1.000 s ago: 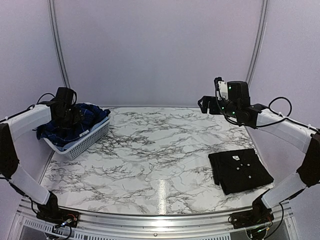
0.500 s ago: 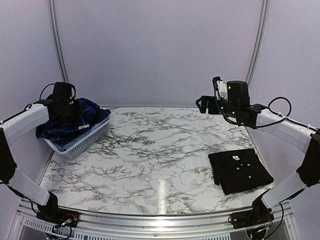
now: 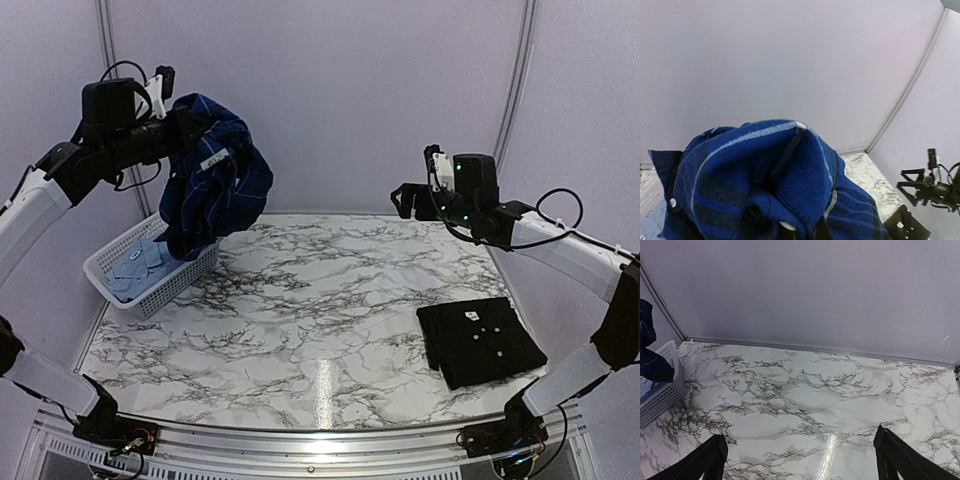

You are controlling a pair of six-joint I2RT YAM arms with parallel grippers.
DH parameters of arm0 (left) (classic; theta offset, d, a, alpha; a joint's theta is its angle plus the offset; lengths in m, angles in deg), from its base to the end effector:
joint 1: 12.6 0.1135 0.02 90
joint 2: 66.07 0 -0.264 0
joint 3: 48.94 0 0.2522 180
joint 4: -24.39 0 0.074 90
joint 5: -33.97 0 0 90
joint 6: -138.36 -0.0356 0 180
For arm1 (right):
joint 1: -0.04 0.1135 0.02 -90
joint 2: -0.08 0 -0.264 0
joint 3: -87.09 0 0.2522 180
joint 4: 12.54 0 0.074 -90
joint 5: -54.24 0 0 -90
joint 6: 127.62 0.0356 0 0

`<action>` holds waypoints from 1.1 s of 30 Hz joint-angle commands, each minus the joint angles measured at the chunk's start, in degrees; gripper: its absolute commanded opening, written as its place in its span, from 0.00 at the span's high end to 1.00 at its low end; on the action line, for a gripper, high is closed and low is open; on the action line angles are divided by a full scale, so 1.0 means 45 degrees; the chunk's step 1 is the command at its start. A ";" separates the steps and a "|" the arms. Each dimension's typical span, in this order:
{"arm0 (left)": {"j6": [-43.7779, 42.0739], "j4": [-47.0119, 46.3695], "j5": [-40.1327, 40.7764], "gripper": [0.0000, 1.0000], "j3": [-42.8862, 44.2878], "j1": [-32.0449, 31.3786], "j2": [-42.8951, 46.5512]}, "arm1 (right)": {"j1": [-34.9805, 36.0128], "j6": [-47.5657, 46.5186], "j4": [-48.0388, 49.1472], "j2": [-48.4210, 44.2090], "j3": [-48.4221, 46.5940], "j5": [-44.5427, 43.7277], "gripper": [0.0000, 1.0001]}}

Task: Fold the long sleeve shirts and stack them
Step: Pick up the crumpled shirt from the bin, then place the crumpled shirt at the center of the board.

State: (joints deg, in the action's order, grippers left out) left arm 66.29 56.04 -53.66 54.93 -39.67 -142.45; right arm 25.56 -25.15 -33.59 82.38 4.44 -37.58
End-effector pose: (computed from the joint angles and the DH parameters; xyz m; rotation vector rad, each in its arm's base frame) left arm 0.2596 -0.1310 0.4785 0.1012 1.6707 -0.5635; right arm 0.3067 0.1452 0.3379 -0.2007 1.9435 0.4102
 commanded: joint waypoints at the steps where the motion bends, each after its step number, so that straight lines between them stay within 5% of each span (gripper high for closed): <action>1: -0.0213 -0.0851 -0.1472 1.00 0.2110 -0.1311 -0.1281 | 0.0111 -0.0353 0.0056 0.0063 -0.0683 -0.0438 0.02; 7: 0.0257 -0.0897 -0.2314 1.00 0.5292 -0.2656 -0.3860 | 0.0113 -0.0359 0.0002 -0.0121 -0.0769 -0.0758 0.02; 15: 0.0565 -0.1300 -0.2501 1.00 0.6371 -0.3593 -0.5125 | 0.0120 -0.0925 -0.0315 -0.0438 -0.1006 -0.1528 0.01; 19: 0.0487 -0.1511 -0.1440 1.00 0.4371 -0.3396 -0.4590 | 0.0111 -0.0978 -0.0384 -0.0522 -0.0877 -0.1516 0.01; 23: 0.1365 -0.3089 -0.1427 0.95 -0.0913 -0.2633 -0.3426 | 0.0115 -0.0912 -0.0262 -0.0623 -0.0210 -0.0905 0.02; 27: 0.1961 -0.3855 -0.1645 0.73 -0.5784 -0.2061 -0.2902 | 0.0291 -0.0935 -0.0260 -0.0597 0.0562 -0.0285 0.01; 33: 0.1977 -0.3781 -0.1071 0.24 -0.8267 -0.2031 -0.1342 | 0.0666 -0.0981 -0.0548 -0.0408 0.1458 0.0259 0.02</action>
State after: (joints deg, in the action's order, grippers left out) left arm 74.71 43.34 -60.35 18.65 -48.26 -156.51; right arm 26.98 -28.73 -35.16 80.64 9.32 -39.07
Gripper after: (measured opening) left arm 0.662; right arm 0.984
